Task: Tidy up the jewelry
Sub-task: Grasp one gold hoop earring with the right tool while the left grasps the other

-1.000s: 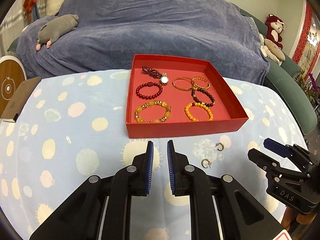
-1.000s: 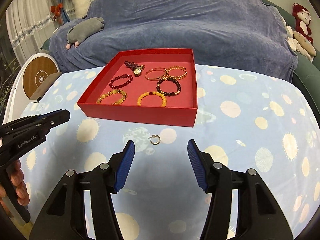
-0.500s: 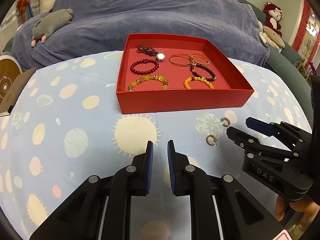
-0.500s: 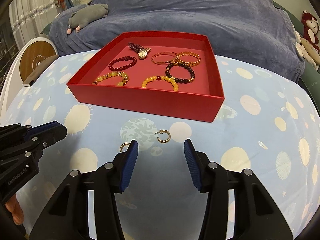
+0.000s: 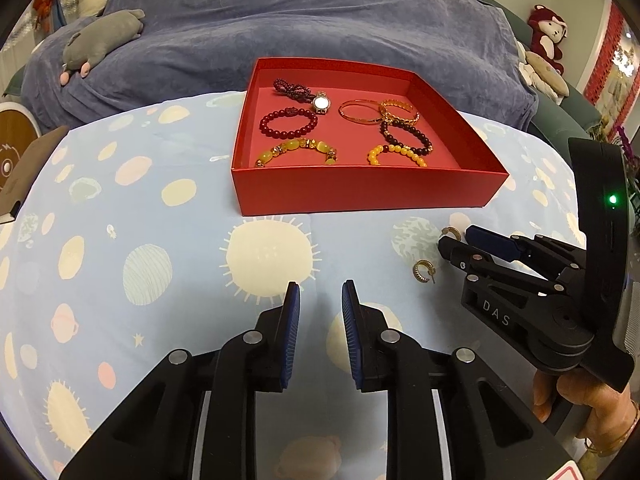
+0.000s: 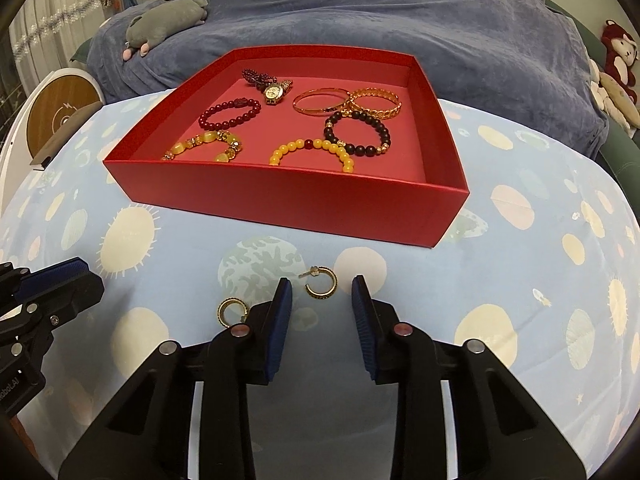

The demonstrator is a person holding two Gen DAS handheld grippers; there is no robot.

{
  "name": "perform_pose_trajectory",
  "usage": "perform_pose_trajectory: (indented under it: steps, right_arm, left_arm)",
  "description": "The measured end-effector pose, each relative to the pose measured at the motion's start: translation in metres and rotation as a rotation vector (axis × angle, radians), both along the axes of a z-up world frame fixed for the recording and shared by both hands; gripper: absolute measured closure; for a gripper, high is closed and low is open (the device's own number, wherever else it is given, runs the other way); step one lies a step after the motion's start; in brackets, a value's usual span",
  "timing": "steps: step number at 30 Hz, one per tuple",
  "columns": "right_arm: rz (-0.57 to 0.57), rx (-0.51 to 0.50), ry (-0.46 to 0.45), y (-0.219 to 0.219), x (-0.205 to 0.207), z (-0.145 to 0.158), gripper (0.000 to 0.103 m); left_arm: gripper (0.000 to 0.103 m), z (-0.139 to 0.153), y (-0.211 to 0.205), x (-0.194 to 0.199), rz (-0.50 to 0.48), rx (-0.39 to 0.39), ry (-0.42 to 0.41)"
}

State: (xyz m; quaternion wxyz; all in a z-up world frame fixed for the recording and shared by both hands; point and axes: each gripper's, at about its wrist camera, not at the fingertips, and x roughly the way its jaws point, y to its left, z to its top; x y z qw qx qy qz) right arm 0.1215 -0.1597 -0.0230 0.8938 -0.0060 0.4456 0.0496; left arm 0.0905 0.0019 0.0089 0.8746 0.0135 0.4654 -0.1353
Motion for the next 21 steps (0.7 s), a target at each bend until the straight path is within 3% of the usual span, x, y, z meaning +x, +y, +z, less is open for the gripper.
perform_pose_trajectory:
  steps: [7, 16, 18, 19, 20, 21]
  right_arm:
    - [-0.003, 0.008, 0.013, -0.001, -0.004, 0.002, 0.095]
    - [0.001, 0.038, 0.015, -0.017, -0.014, 0.006, 0.098]
    - [0.012, 0.039, 0.005, -0.016, -0.013, 0.008, 0.092]
    - [0.015, 0.043, 0.004, -0.014, -0.012, 0.009, 0.086]
    - [0.013, 0.048, -0.002, -0.013, -0.011, 0.010, 0.074]
    - [0.012, 0.047, -0.009, -0.010, -0.009, 0.011, 0.071]
  left_arm:
    - [0.082, -0.004, -0.001, 0.001, 0.000, -0.008, 0.016]
    - [0.082, -0.010, -0.014, -0.001, -0.026, 0.005, 0.015]
    - [0.082, -0.010, -0.015, -0.001, -0.027, 0.002, 0.018]
    - [0.082, -0.009, -0.015, -0.001, -0.027, -0.001, 0.017]
    - [0.082, -0.009, -0.016, -0.002, -0.027, -0.002, 0.015]
    - [0.082, -0.008, -0.016, -0.002, -0.029, -0.003, 0.013]
